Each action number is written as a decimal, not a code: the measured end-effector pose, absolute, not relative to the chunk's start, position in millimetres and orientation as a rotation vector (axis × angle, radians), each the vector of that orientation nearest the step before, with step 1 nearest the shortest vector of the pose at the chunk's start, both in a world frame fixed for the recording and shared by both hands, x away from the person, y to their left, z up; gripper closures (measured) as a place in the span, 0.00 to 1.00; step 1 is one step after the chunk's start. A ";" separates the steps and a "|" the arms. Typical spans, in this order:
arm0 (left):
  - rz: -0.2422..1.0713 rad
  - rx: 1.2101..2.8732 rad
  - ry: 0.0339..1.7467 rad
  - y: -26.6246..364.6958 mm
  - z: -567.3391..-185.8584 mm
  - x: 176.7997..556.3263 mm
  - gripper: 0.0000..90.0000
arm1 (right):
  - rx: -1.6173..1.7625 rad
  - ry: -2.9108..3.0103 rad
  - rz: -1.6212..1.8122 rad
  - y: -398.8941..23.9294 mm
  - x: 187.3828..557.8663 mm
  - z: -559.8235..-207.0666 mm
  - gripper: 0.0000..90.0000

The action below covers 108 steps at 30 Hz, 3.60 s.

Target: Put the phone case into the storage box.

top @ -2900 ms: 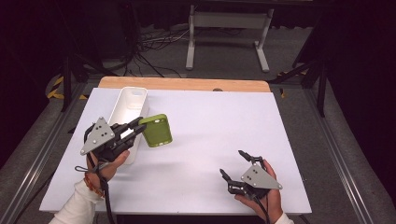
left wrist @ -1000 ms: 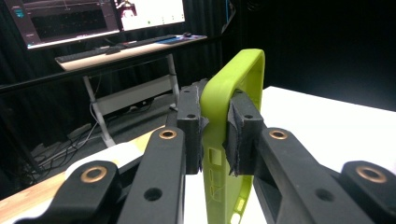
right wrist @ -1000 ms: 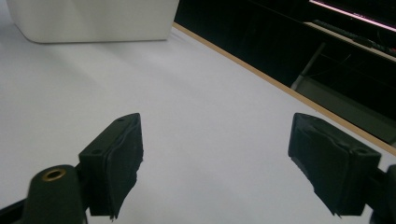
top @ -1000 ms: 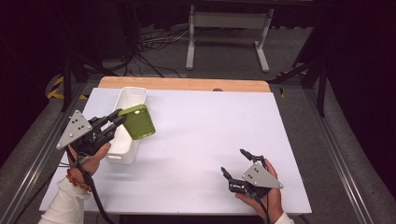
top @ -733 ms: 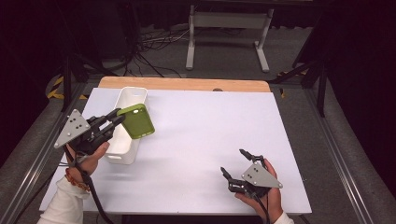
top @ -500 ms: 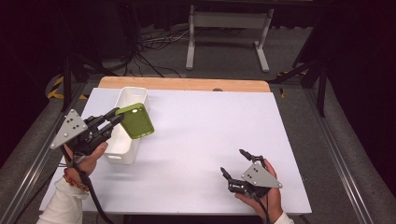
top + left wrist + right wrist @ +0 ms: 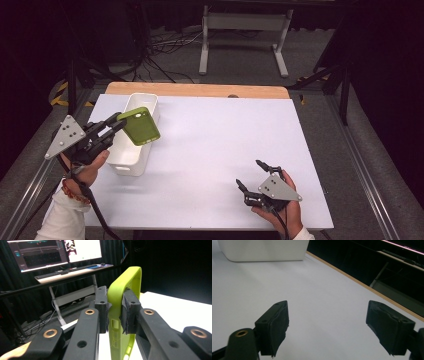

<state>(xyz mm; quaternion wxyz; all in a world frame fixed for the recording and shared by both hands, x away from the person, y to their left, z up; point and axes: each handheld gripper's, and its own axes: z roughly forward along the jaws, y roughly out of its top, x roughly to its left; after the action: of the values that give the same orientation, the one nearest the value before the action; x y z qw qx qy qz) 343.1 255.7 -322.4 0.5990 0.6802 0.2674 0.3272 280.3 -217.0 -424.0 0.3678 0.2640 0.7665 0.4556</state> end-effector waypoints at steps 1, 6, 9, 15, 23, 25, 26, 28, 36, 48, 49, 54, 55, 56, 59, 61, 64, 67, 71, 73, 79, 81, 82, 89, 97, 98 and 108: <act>0.759 1.577 0.623 256.8 -322.4 343.4 0.87 | 0.680 1.971 1.170 -217.0 280.5 -424.2 0.22; 0.763 1.587 0.643 260.5 -325.4 347.6 0.87 | 0.678 1.964 1.174 -217.7 279.5 -422.6 0.21; 0.755 1.587 0.655 261.6 -329.0 350.3 0.87 | 0.680 1.957 1.174 -218.8 280.1 -421.6 0.21; 0.776 1.589 0.661 265.6 -328.7 353.2 0.87 | 0.680 1.960 1.166 -220.8 280.4 -421.7 0.21; 0.767 1.582 0.691 279.8 -331.9 362.5 0.87 | 0.675 1.961 1.159 -224.3 281.7 -420.5 0.22; 0.767 1.575 0.698 282.8 -332.4 364.5 0.87 | 0.680 1.964 1.159 -224.8 282.2 -420.1 0.22; 0.770 1.571 0.703 284.7 -332.8 366.1 0.87 | 0.678 1.964 1.158 -224.4 282.4 -420.2 0.22; 0.773 1.574 0.709 287.3 -334.1 368.5 0.87 | 0.667 1.971 1.152 -224.1 282.4 -419.6 0.22; 0.766 1.608 0.727 294.6 -342.0 383.3 0.87 | 0.679 1.978 1.147 -223.1 284.9 -420.6 0.22; 0.763 1.671 0.745 293.7 -348.5 421.4 0.87 | 0.692 1.991 1.136 -220.2 288.4 -423.2 0.22; 0.764 1.674 0.751 294.8 -349.6 426.0 0.87 | 0.692 1.991 1.136 -220.2 288.4 -423.2 0.22; 0.739 1.668 0.768 299.5 -356.4 444.0 0.87 | 0.700 2.000 1.128 -219.1 290.6 -425.6 0.22; 0.739 1.678 0.772 299.3 -357.3 446.6 0.87 | 0.702 2.003 1.127 -218.7 291.0 -426.2 0.22; 0.740 1.676 0.776 298.4 -358.6 448.9 0.87 | 0.702 2.005 1.124 -218.4 291.5 -426.6 0.22; 0.739 1.680 0.771 296.5 -360.5 455.5 0.87 | 0.706 2.009 1.121 -217.6 292.3 -427.5 0.22; 0.738 1.683 0.774 295.0 -361.4 460.1 0.87 | 0.710 2.009 1.121 -217.3 292.9 -428.0 0.22; 0.739 1.704 0.768 290.8 -361.1 468.0 0.87 | 0.719 2.012 1.117 -216.7 294.3 -429.0 0.22; 0.725 1.704 0.763 289.4 -361.2 475.8 0.87 | 0.727 2.015 1.114 -215.8 295.5 -429.9 0.22; 0.712 1.722 0.747 285.9 -362.3 487.7 0.87 | 0.739 2.018 1.118 -216.6 298.0 -430.3 0.22; 0.715 1.740 0.743 283.2 -363.6 493.7 0.87 | 0.750 2.021 1.115 -217.4 299.7 -430.9 0.22; 0.712 1.761 0.752 281.7 -368.9 506.6 0.87 | 0.763 2.029 1.104 -216.6 302.8 -433.5 0.22; 0.707 1.761 0.747 280.9 -371.6 511.9 0.87 | 0.767 2.031 1.100 -217.2 303.4 -433.9 0.22; 0.707 1.761 0.747 280.9 -371.6 511.9 0.87 | 0.767 2.031 1.100 -217.2 303.4 -433.9 0.22; 0.700 1.776 0.756 279.6 -379.6 524.9 0.87 | 0.777 2.031 1.082 -218.8 303.3 -435.3 0.22; 0.687 1.786 0.757 275.3 -388.1 533.6 0.87 | 0.786 2.036 1.070 -218.8 302.6 -436.9 0.22; 0.685 1.783 0.761 275.8 -388.7 534.6 0.87 | 0.784 2.038 1.069 -218.5 302.6 -437.2 0.22; 0.770 1.777 0.827 277.7 -394.1 543.2 0.84 | 0.759 2.052 1.062 -216.5 301.4 -440.0 0.22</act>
<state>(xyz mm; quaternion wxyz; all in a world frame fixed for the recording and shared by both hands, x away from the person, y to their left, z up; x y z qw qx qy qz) 543.2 277.7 -394.1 0.4949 0.7333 0.3413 0.3177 301.4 -216.5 -440.0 0.3475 0.2926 0.7912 0.4094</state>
